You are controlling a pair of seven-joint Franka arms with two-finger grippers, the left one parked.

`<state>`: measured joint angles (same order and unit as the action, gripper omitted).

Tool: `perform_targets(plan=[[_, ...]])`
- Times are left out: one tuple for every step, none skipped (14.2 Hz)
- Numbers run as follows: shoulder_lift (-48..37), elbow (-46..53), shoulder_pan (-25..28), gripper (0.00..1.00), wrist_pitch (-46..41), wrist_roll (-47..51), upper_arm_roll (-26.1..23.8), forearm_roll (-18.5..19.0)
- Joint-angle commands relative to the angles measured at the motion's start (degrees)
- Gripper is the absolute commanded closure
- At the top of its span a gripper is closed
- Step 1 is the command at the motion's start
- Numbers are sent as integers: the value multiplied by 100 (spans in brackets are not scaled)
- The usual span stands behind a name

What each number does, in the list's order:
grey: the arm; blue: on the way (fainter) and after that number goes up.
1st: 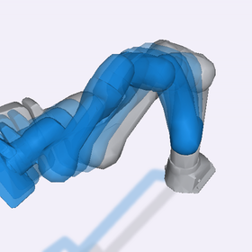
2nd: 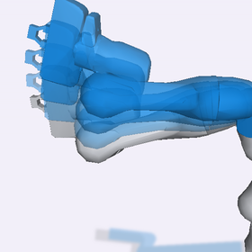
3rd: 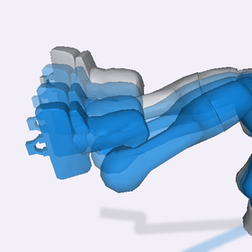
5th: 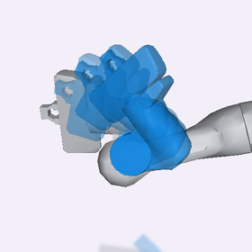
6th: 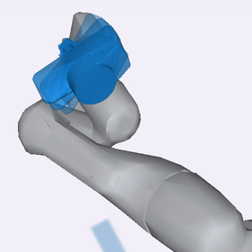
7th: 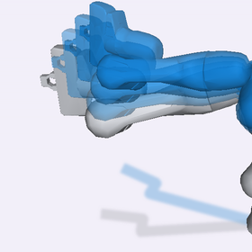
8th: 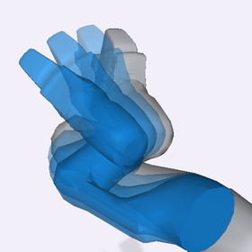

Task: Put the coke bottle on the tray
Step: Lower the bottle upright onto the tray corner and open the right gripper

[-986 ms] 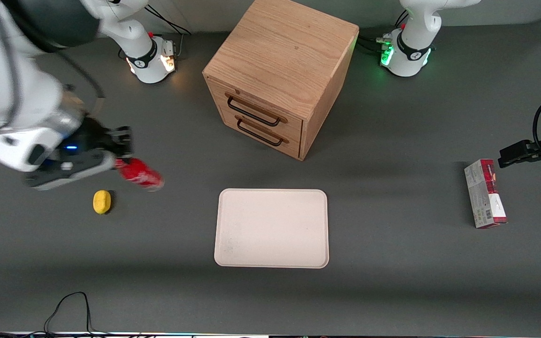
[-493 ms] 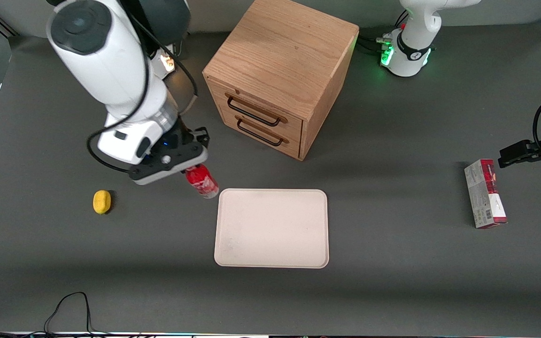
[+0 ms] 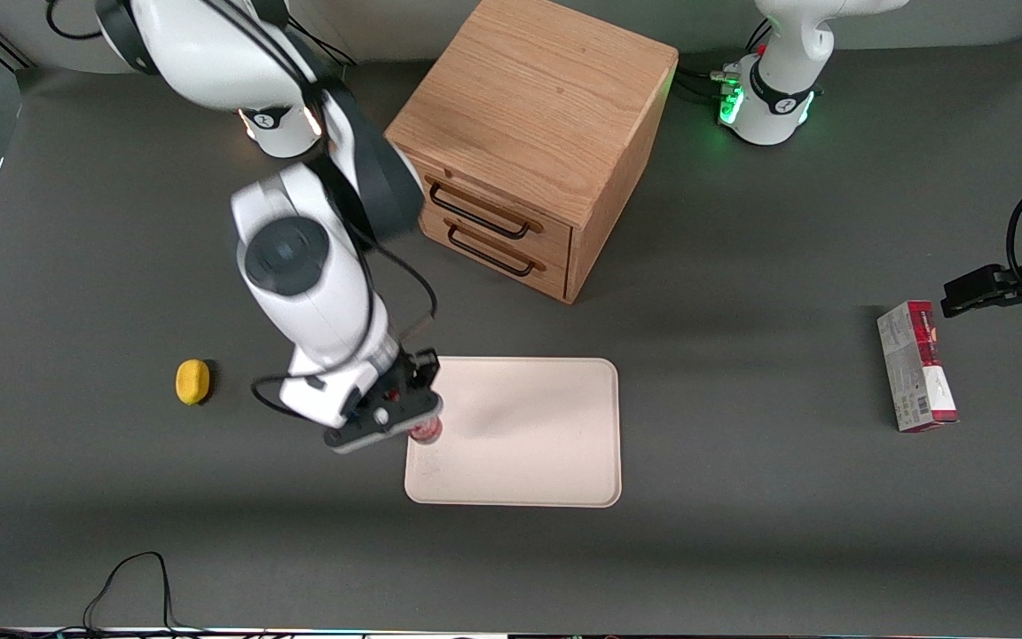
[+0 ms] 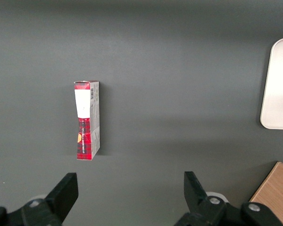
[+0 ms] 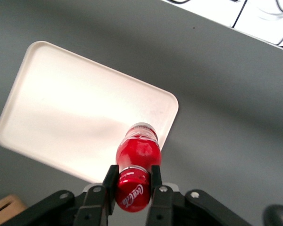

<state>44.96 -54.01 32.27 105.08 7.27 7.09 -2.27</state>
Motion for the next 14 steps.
perform_targets(plan=[[381,242,-81,94,301,-6,-6,95],[469,233,-98,94,424,-102,-6,95],[557,172,-116,94,495,-103,-6,78],[645,119,-116,94,635,-111,-6,78],[681,58,-116,94,732,-111,-15,69],[698,-12,-116,94,820,-111,-15,69],[725,-74,-116,94,899,-111,-15,60],[734,-127,-116,93,970,-103,-15,60],[742,-136,-116,88,1005,-94,-15,60],[743,-136,-116,58,1006,-59,-15,60],[734,-136,-116,8,1006,-50,-15,51],[708,-136,-116,0,988,-59,-15,51],[673,-136,-116,0,945,-50,-15,51],[620,-127,-107,0,918,-50,-15,51]])
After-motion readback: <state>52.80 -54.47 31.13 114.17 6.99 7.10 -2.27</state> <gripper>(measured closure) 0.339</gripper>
